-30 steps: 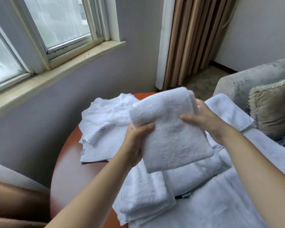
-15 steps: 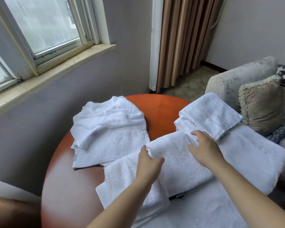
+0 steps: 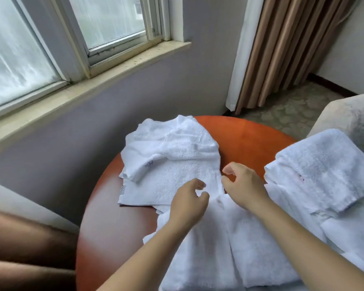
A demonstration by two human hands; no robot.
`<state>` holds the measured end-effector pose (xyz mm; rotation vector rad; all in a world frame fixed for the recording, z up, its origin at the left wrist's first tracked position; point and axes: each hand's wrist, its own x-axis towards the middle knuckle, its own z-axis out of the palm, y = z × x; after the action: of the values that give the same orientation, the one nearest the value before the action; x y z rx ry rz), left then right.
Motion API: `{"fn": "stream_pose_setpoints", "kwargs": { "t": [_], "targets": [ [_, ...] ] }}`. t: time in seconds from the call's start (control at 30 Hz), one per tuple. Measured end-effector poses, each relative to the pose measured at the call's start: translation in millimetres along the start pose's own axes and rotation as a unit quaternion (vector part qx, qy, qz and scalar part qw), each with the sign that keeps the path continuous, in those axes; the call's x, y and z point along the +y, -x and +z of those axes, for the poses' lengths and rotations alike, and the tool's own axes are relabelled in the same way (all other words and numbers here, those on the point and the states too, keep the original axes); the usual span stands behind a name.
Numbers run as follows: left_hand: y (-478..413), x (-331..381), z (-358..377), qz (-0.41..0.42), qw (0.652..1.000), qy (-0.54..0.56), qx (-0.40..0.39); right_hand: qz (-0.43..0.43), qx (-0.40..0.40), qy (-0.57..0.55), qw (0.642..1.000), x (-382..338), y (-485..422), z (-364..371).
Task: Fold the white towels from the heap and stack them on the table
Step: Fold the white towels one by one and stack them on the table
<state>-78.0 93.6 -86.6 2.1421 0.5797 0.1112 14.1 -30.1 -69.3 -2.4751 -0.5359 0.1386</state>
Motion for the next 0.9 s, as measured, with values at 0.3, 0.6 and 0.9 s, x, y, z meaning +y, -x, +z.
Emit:
{"fn": "stream_pose_setpoints", "kwargs": {
  "t": [0.3,0.6,0.9],
  "targets": [
    [-45.0,-133.9,-35.5,-0.353,0.885,0.196,0.232,0.322,-0.270,-0.103,0.902,23.5,-100.5,92.5],
    [-57.4,-136.6,-34.1,-0.398,0.767,0.461,0.201,0.372,-0.207,-0.279,0.861,4.2,-105.3,89.0],
    [-29.5,-56.7,-27.7,0.079,0.993,-0.072,0.043,0.186,-0.081,-0.435,0.877,-66.9,-75.6,39.3]
  ]
}}
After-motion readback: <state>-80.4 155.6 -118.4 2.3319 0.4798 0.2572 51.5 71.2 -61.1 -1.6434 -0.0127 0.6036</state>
